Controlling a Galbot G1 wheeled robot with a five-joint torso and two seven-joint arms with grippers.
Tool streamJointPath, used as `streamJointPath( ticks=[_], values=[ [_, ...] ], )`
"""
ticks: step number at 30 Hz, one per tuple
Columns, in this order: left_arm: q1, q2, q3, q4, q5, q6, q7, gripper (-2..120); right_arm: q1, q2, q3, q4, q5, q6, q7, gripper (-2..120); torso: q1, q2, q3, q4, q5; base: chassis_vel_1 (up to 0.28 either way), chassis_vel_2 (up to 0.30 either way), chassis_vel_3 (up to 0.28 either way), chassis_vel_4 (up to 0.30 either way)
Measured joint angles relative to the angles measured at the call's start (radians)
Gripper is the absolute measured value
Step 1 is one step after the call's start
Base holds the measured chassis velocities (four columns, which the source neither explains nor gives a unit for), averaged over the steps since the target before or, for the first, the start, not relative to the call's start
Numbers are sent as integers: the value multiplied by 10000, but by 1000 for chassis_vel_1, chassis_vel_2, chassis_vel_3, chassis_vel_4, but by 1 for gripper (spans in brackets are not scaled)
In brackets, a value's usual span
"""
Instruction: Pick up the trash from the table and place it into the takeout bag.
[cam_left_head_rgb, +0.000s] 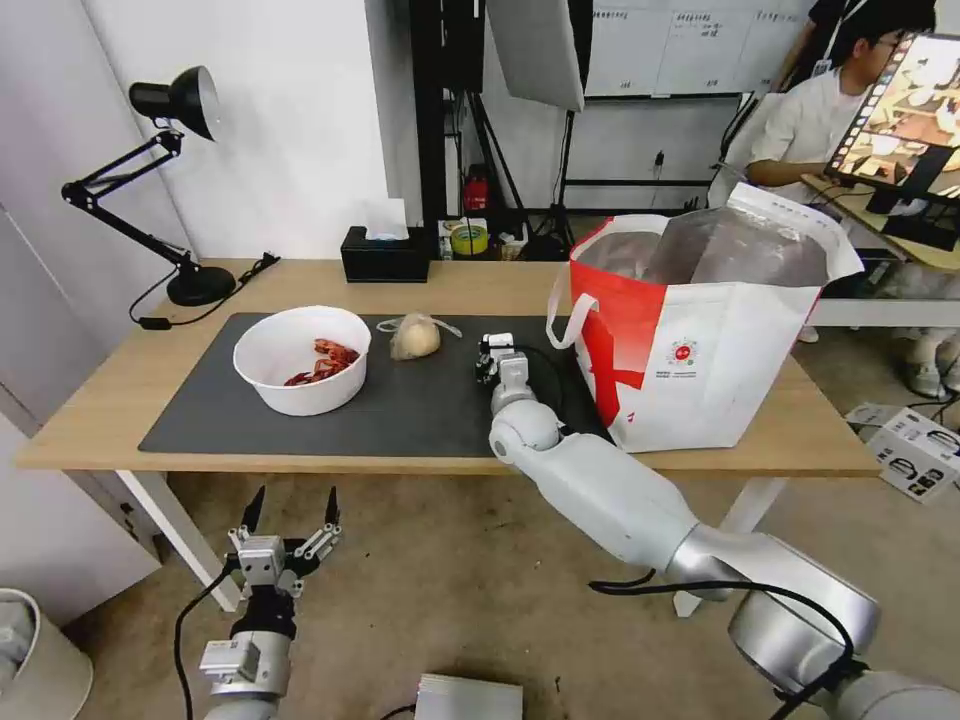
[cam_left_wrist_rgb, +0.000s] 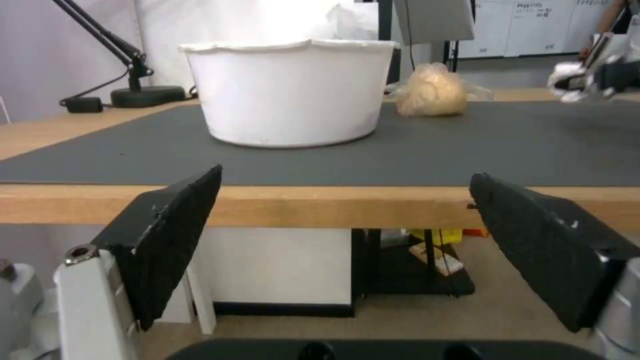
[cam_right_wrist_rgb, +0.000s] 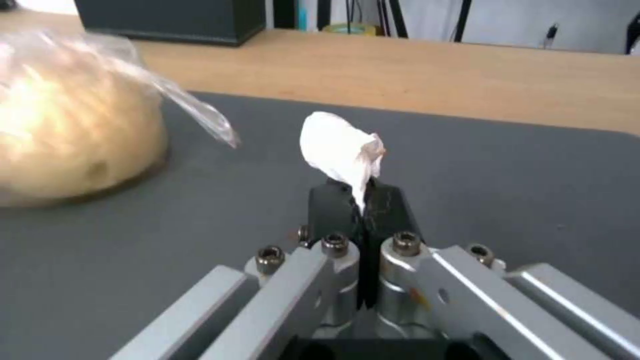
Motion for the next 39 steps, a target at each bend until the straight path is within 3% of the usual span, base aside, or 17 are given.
streamJointPath(
  ticks=[14,24,35,36,39],
  values=[
    [-37,17,13,180,57,-50,25,100,-350,-1030,547,3800,678,-479,600,0,-1,0,-1,1,-1,0,0,0,0],
    [41,4,-25,181,107,-52,25,100,134,-1239,1977,6378,721,-1633,2044,0,-1,1,-1,2,-1,0,0,0,0],
    [32,-37,-2,196,163,-52,25,100,262,-1364,3290,6929,767,-2692,3330,0,-1,0,-1,1,0,0,0,0,0],
    [31,-25,26,201,170,-53,25,100,261,-1444,4025,6529,889,-2997,3686,0,-1,1,0,1,0,0,0,0,0],
    [31,-3,63,202,173,-56,25,100,291,-1506,4617,6140,1300,-3328,4072,0,-1,0,0,-1,2,0,0,0,0]
  ],
)
